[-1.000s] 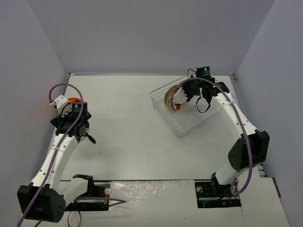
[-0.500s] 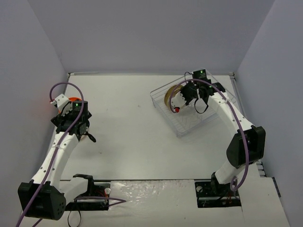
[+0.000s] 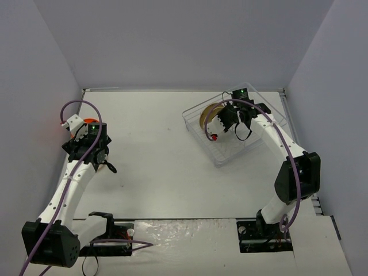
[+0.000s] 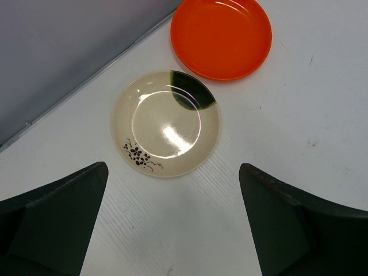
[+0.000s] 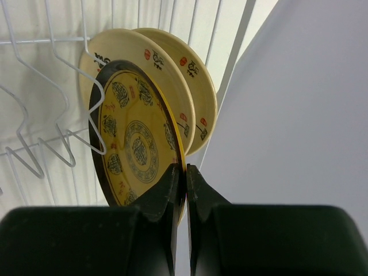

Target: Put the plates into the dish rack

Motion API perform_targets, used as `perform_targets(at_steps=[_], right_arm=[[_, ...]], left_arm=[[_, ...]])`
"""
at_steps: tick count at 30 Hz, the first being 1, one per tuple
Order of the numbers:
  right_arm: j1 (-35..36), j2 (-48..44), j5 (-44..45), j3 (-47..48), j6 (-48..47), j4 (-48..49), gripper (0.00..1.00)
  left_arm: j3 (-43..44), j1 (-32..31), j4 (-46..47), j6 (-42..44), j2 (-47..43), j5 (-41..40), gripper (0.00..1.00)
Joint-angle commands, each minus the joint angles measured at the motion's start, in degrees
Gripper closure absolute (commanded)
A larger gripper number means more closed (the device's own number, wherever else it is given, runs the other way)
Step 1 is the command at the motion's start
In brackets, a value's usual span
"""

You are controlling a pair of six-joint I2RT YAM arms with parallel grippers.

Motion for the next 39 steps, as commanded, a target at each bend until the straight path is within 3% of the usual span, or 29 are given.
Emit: perform_targets(at_steps=[1, 8, 21, 24, 27, 30, 35, 39], right_arm=[[0.3, -0.5, -2.3, -0.4, -9.3, 1.0, 1.0], [0.3, 0.6, -4.1, -1.3, -9.8, 1.6, 0.99], [0.5, 4.1, -4.4, -0.8, -8.9, 0.0, 0.88], [0.4, 4.1, -4.7, -1.0, -8.4, 0.1, 0.76], [0.4, 3.3, -4.9, -0.8, -7.7, 0.2, 0.51], [0.5, 1.8, -5.6, 0.2, -4.8, 0.1, 0.42], [0.6, -1.2, -7.6, 1.8, -1.4, -0.5, 0.17], [0.5, -4.3, -11.6, 1.6, 4.1, 2.9, 0.08]], left_arm=[[3.3, 0.3, 0.6, -0.2, -0.2, -1.4, 0.03], [3.4, 0.3, 0.5, -0.3, -0.2, -1.4, 0.03], [3.8, 0.3, -0.6, -0.3, 0.0, -1.8, 0.03], [4.2, 0.3, -1.2, -0.6, 0.3, -1.8, 0.03], [4.4, 0.3, -1.3, -0.8, 0.6, -1.1, 0.03], [4.5, 0.3, -1.6, -1.0, 0.5, -0.6, 0.03], [4.6, 0.3, -1.9, -1.0, 0.3, -0.6, 0.03], [4.7, 0.3, -2.5, -2.1, 0.1, -0.9, 0.03]])
